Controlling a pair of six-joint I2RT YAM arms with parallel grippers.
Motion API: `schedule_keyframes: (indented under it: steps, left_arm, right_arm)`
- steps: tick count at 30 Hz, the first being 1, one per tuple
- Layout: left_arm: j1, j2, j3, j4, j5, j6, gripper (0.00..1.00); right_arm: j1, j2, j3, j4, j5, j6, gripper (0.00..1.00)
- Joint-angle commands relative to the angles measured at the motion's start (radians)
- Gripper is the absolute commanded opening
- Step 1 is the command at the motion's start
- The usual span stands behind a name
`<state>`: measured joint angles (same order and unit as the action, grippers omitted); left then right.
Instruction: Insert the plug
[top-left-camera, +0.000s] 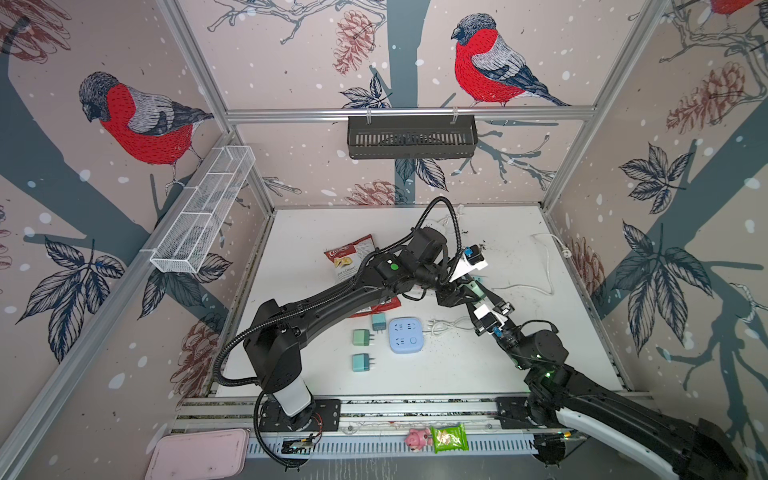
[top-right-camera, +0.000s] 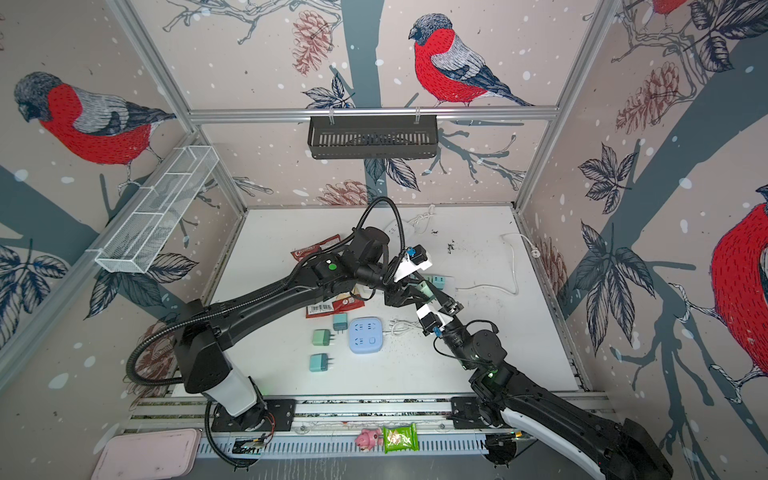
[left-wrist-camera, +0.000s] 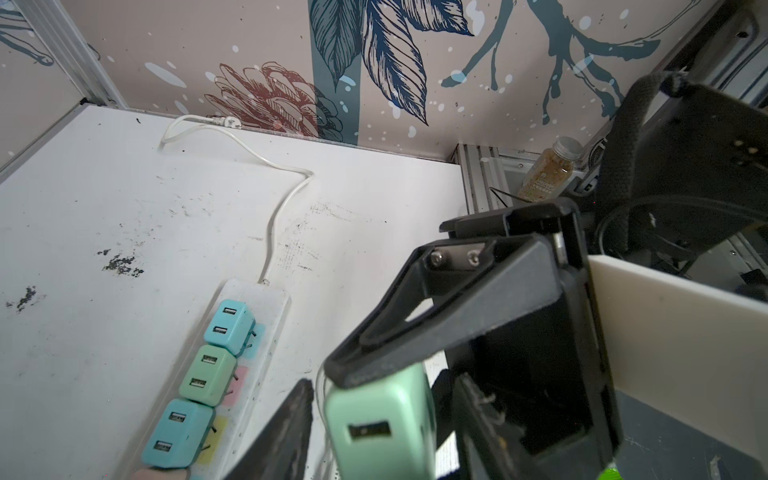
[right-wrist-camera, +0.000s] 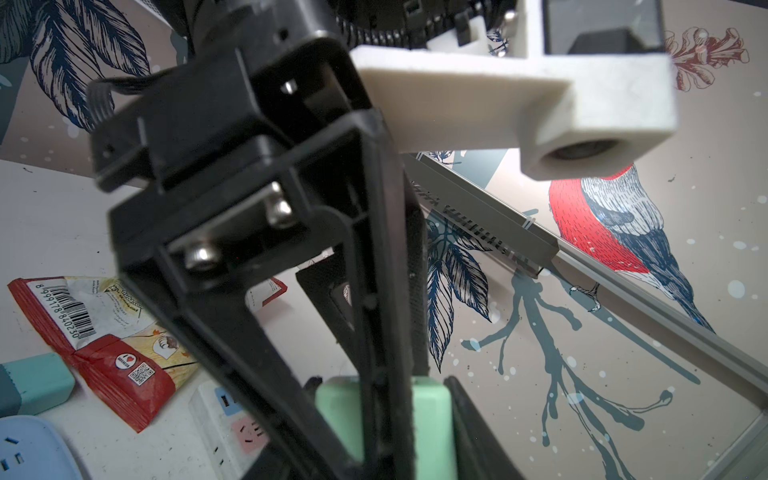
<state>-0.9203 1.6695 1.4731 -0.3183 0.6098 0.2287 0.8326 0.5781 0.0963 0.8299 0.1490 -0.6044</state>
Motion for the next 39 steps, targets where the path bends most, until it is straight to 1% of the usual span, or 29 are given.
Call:
schedule_keyframes:
  steps: [1, 4, 8, 12, 13, 15, 16, 17, 18, 19, 20, 21, 23, 25, 31, 33, 35, 36, 38, 39]
  left_arm:
    - [-0.001, 0.002, 0.009, -0.040, 0.031, 0.026, 0.50]
    - [0.000, 0.007, 0.016, -0.048, 0.039, 0.031, 0.41]
    - [-0.002, 0.015, 0.024, -0.061, 0.050, 0.040, 0.37]
    - [-0.001, 0.026, 0.034, -0.067, 0.054, 0.051, 0.26]
    - [-0.002, 0.030, 0.038, -0.074, 0.060, 0.059, 0.20]
    - [0.000, 0.037, 0.050, -0.084, 0.066, 0.073, 0.08]
    - [0.002, 0.038, 0.052, -0.079, 0.063, 0.070, 0.03]
    - [0.006, 0.035, 0.050, -0.071, 0.057, 0.065, 0.00]
    - [0.014, 0.032, 0.049, -0.057, 0.053, 0.055, 0.00]
    - [0.022, 0.032, 0.049, -0.050, 0.053, 0.045, 0.00]
    - [0.036, 0.029, 0.052, -0.046, 0.059, 0.035, 0.00]
    - [0.053, 0.026, 0.052, -0.040, 0.069, 0.024, 0.00]
    - [0.098, 0.015, 0.044, -0.015, 0.102, -0.009, 0.00]
    - [0.159, -0.009, 0.005, 0.059, 0.130, -0.060, 0.00]
    - [0.322, -0.063, -0.147, 0.346, 0.081, -0.250, 0.00]
    - [0.347, -0.059, -0.158, 0.366, 0.061, -0.261, 0.00]
    - [0.351, -0.049, -0.154, 0.354, 0.048, -0.224, 0.00]
    - [0.351, -0.043, -0.154, 0.350, 0.036, -0.210, 0.00]
    - [0.350, -0.032, -0.152, 0.343, 0.018, -0.161, 0.00]
    - [0.351, -0.029, -0.159, 0.344, 0.003, -0.129, 0.00]
  right_arm:
    - [-0.001, -0.018, -0.004, 0.102, -0.030, -0.005, 0.01]
    - [-0.007, -0.020, -0.010, 0.112, -0.036, -0.002, 0.01]
    - [-0.009, -0.015, -0.007, 0.112, -0.052, -0.002, 0.02]
    - [-0.009, -0.017, -0.009, 0.115, -0.058, 0.001, 0.09]
    - [-0.009, -0.018, -0.010, 0.116, -0.061, 0.001, 0.13]
    - [-0.009, -0.019, -0.011, 0.120, -0.063, 0.003, 0.25]
    - [-0.009, -0.019, -0.013, 0.123, -0.065, 0.004, 0.29]
    - [-0.009, -0.018, -0.013, 0.126, -0.068, 0.006, 0.32]
    - [-0.009, -0.017, -0.015, 0.129, -0.073, 0.006, 0.37]
    - [-0.009, -0.016, -0.014, 0.130, -0.078, 0.006, 0.49]
    - [-0.009, -0.017, -0.012, 0.127, -0.084, 0.004, 0.98]
    - [-0.009, -0.016, -0.010, 0.122, -0.090, 0.004, 1.00]
    - [-0.009, -0.016, -0.008, 0.117, -0.095, 0.004, 1.00]
    - [-0.009, -0.023, -0.008, 0.112, -0.108, 0.005, 1.00]
    - [-0.009, -0.029, -0.008, 0.111, -0.144, 0.031, 1.00]
    - [-0.007, -0.035, -0.001, 0.096, -0.149, 0.060, 1.00]
    - [-0.005, -0.046, 0.018, 0.072, -0.139, 0.116, 1.00]
    - [-0.001, -0.054, 0.037, 0.050, -0.084, 0.178, 1.00]
    - [-0.003, -0.064, 0.112, -0.040, 0.139, 0.439, 1.00]
    - [-0.014, -0.060, 0.175, -0.137, 0.250, 0.578, 1.00]
